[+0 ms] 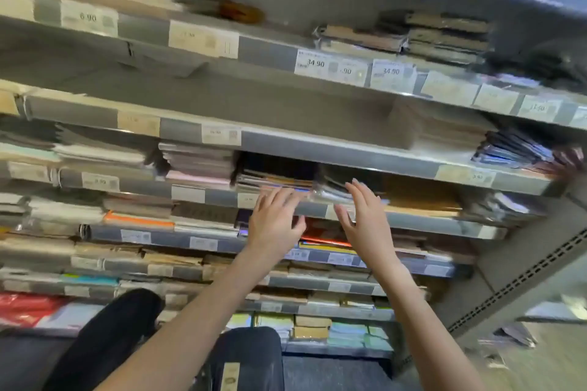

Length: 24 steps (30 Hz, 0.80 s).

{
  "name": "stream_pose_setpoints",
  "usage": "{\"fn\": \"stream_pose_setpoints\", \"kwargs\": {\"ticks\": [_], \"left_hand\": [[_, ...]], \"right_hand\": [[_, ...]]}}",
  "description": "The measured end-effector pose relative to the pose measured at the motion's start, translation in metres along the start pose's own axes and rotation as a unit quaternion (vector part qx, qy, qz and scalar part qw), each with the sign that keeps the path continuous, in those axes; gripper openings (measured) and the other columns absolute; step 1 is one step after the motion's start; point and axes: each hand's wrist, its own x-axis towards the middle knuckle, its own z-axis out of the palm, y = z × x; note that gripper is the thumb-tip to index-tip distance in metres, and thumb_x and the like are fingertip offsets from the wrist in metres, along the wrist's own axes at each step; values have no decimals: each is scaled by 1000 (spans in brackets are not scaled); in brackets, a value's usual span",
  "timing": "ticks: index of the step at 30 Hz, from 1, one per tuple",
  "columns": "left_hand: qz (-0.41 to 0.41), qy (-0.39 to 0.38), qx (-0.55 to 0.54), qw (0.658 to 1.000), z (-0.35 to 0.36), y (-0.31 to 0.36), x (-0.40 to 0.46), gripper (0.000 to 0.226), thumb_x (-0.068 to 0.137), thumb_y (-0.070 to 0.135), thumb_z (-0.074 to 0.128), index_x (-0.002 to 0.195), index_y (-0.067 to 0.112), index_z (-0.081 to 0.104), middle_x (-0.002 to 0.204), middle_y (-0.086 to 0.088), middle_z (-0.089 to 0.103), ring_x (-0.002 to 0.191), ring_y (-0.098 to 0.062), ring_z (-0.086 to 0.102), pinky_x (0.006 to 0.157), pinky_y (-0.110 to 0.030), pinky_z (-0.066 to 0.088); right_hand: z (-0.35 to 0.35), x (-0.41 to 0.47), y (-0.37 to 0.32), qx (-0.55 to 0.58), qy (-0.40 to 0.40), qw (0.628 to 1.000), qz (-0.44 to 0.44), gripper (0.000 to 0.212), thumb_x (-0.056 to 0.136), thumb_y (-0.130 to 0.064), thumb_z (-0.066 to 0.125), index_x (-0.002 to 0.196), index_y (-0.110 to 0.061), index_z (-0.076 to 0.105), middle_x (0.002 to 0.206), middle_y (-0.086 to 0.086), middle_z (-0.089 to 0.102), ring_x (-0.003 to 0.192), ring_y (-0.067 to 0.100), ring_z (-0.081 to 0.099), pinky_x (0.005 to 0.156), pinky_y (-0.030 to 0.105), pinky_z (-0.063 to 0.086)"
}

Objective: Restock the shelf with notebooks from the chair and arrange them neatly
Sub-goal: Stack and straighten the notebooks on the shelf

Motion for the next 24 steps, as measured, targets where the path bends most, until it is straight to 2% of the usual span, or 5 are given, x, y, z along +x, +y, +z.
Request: {"fn": "stream_pose_setpoints", "kwargs": {"ticks": [8, 11, 15, 20, 24], "left_hand": [[-143, -137, -24, 980, 114, -80, -163, 50, 90, 34, 46, 138, 22, 38, 139, 2, 41, 130, -19, 33, 107, -32, 25], [-204, -197, -16, 959, 153, -111, -220, 57, 87, 40, 36, 141, 22, 34, 142, 2, 39, 131, -19, 33, 107, -29, 25], [-255, -256, -19, 932, 196, -130, -289, 53, 92, 37, 44, 141, 24, 31, 145, 3, 35, 131, -19, 33, 107, -28, 26], [-272, -317, -25, 908, 245, -145, -346, 52, 92, 33, 45, 141, 22, 30, 143, 3, 36, 130, -19, 35, 104, -30, 31], [-228, -339, 44, 912, 276, -156, -382, 45, 83, 33, 57, 126, 21, 52, 118, 5, 60, 109, -16, 56, 105, -35, 31]], "right_hand": [[124, -112, 20, 25, -148, 989, 7, 50, 92, -27, 56, 135, -7, 42, 143, 8, 41, 133, 24, 35, 112, 43, 26], [184, -156, 32, 23, -206, 978, 4, 49, 90, -28, 58, 131, -5, 47, 138, 12, 47, 129, 29, 42, 107, 45, 31], [258, -219, 48, 37, -297, 954, 30, 52, 90, -31, 57, 132, -3, 46, 137, 15, 47, 127, 31, 43, 106, 44, 34], [334, -284, 67, 27, -420, 906, 51, 63, 90, -35, 57, 141, -10, 33, 150, 9, 31, 136, 26, 30, 111, 44, 26], [379, -310, 84, 31, -465, 880, 84, 72, 87, -38, 61, 144, -14, 26, 153, 5, 24, 138, 23, 25, 112, 39, 24]]}}
